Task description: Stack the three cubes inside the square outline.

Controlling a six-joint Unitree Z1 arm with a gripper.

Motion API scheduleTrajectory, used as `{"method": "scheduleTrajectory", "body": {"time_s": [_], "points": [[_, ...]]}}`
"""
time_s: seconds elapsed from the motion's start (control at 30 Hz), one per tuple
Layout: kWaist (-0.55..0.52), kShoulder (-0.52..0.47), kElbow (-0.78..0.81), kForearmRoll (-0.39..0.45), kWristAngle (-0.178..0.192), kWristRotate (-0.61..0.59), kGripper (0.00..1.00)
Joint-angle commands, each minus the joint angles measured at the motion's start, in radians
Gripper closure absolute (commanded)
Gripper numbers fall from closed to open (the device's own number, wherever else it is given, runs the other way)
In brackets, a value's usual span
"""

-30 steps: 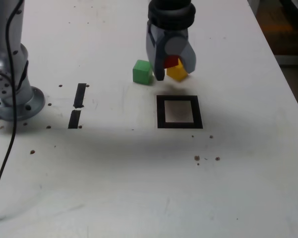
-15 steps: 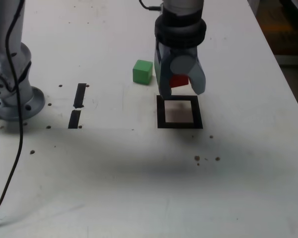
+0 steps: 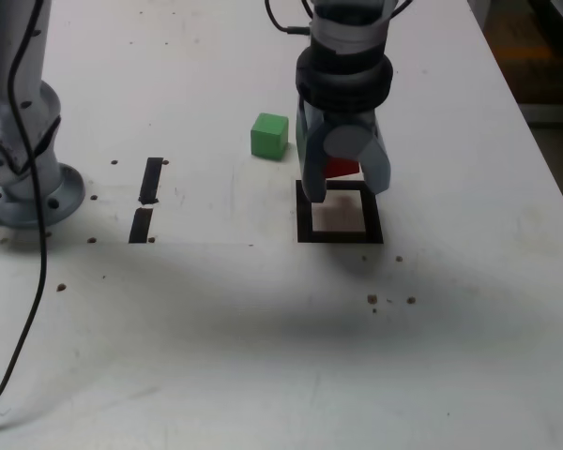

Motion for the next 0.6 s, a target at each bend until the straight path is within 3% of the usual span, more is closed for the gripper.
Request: {"method": "scheduleTrajectory", "body": {"time_s": [0.0, 0.57], "points": [[-0.005, 0.005, 0.004, -0.009, -0.005, -0.003, 0.67], [-0.015, 0.031, 0.07, -0.107, -0.093, -0.005, 0.61]]}}
